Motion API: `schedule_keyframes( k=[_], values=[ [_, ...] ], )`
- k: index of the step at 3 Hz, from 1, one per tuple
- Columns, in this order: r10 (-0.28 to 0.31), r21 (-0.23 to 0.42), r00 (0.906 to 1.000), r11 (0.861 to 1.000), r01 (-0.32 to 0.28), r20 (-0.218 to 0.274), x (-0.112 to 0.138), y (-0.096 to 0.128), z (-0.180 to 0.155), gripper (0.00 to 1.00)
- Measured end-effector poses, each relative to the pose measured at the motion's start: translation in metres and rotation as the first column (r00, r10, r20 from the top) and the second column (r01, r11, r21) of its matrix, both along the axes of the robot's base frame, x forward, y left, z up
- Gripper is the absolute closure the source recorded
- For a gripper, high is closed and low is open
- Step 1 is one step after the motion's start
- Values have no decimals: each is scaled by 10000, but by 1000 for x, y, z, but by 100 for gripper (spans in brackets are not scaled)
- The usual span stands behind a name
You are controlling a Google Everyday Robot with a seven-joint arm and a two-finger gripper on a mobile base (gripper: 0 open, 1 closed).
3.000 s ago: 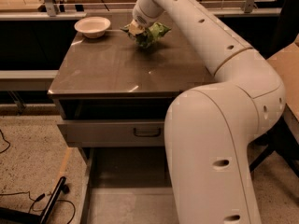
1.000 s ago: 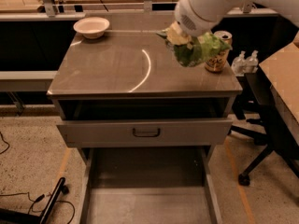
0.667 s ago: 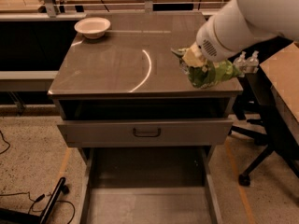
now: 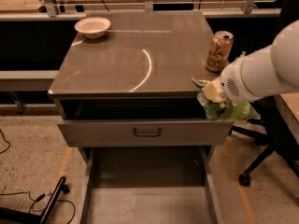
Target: Place green jalapeno chip bag into middle drawer
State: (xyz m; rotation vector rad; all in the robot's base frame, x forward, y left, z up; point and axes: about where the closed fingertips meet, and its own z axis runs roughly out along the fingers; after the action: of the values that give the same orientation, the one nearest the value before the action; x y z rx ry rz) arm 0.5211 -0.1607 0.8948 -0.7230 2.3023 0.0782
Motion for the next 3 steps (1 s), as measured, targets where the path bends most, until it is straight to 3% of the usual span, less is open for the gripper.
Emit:
schedule_keyframes(
  k=[1, 3],
  values=[
    [-335, 612, 9966, 9974, 382, -747, -6, -15, -33, 100],
    [-257, 869, 9972, 9957, 317, -696, 2, -13, -41, 100]
  ],
)
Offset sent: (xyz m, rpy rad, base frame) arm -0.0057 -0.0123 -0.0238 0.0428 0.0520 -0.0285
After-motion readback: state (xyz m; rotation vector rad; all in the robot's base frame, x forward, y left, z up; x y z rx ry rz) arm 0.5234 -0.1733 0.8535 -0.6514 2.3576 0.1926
